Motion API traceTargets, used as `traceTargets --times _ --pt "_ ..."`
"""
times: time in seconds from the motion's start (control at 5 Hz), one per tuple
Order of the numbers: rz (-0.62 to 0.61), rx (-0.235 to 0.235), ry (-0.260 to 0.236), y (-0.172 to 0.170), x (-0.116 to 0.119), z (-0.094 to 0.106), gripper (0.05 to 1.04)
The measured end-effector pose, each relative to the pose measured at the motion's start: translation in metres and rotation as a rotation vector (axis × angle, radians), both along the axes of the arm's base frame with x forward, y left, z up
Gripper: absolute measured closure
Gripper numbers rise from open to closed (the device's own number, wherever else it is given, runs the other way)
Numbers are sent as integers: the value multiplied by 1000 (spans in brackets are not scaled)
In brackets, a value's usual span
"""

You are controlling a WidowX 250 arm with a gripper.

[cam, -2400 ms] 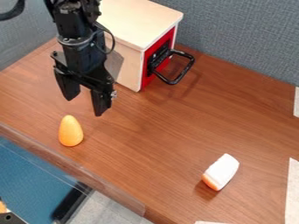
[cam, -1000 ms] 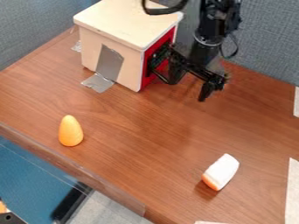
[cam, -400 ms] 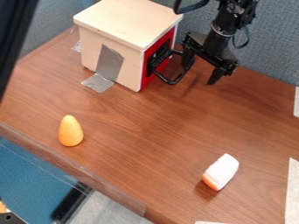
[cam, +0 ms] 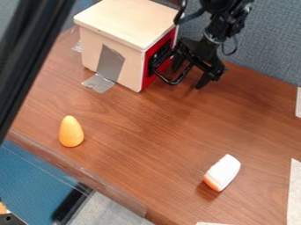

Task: Open the drawer

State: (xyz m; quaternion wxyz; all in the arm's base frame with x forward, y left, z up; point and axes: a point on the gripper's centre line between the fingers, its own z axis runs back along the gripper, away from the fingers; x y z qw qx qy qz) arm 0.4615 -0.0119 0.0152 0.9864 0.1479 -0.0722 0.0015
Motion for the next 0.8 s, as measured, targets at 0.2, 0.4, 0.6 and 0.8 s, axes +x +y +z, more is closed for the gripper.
traceTargets --times 0.2,0.4,0.6,0.8 --pt "12 13 12 2 0 -3 127" --pt "14 12 13 2 -1 -5 410" --pt "32 10 31 0 -8 -12 714" --pt "29 -4 32 -9 -11 -9 914"
